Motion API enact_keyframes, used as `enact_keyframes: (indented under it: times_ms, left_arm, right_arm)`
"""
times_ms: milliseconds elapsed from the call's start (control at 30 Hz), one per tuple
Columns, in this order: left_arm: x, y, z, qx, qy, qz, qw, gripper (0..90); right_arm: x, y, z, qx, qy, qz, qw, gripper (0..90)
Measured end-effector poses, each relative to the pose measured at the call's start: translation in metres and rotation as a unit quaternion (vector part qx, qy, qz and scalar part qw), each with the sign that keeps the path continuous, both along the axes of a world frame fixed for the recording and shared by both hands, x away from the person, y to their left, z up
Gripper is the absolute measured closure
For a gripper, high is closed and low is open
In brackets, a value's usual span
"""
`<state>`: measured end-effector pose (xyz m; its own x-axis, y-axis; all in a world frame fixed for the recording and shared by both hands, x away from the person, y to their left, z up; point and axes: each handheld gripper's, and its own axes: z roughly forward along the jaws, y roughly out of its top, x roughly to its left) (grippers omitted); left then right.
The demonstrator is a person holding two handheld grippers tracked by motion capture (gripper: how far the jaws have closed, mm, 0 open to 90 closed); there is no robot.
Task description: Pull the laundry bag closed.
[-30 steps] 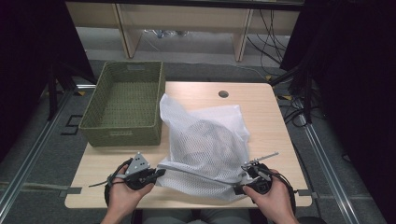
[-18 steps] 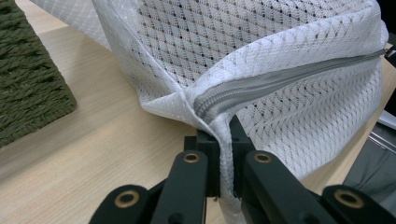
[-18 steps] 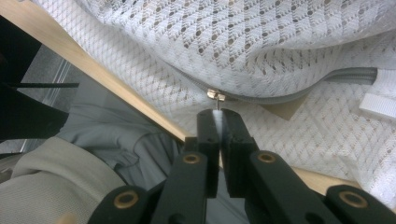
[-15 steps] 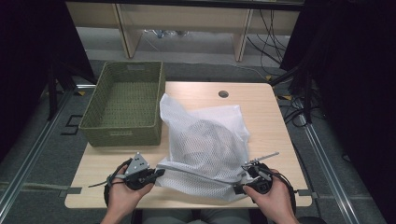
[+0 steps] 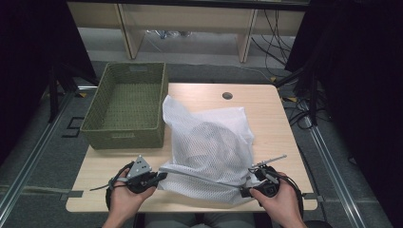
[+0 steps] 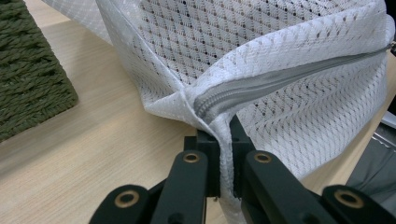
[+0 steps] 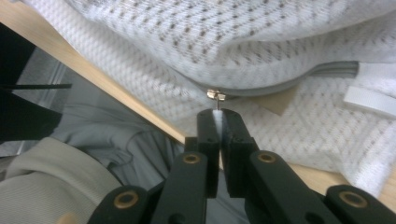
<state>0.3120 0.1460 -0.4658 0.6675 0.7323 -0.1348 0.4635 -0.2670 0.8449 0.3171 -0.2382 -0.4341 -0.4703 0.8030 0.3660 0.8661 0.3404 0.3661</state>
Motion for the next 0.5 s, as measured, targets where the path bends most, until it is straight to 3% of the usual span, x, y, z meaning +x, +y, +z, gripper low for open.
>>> enact_keyframes:
  times_ms: [67, 133, 167, 200, 500]
  left_arm:
    - [0.0000, -0.0001, 0.0000, 0.000, 0.001, -0.001, 1.0000, 88.5]
    - [0.0001, 0.0001, 0.0000, 0.001, 0.001, -0.001, 1.0000, 88.5]
    - [0.0000, -0.0002, -0.0003, -0.001, 0.002, -0.001, 1.0000, 88.5]
    - [-0.0001, -0.0006, -0.0004, 0.000, 0.001, -0.001, 1.0000, 88.5]
    - [0.0004, 0.0020, -0.0005, 0.011, 0.001, -0.002, 0.9999, 88.5]
  right_arm:
    - [-0.0016, 0.0000, 0.0008, 0.003, 0.010, -0.010, 0.9999, 88.2]
    - [-0.0012, -0.0022, -0.0007, -0.004, -0.003, -0.005, 1.0000, 88.2]
    - [-0.0005, -0.0033, -0.0017, 0.000, -0.001, 0.001, 1.0000, 88.2]
    - [-0.0019, -0.0021, -0.0009, 0.000, 0.010, -0.011, 0.9999, 88.2]
    - [-0.0011, -0.0049, -0.0075, -0.005, 0.010, -0.004, 0.9999, 88.2]
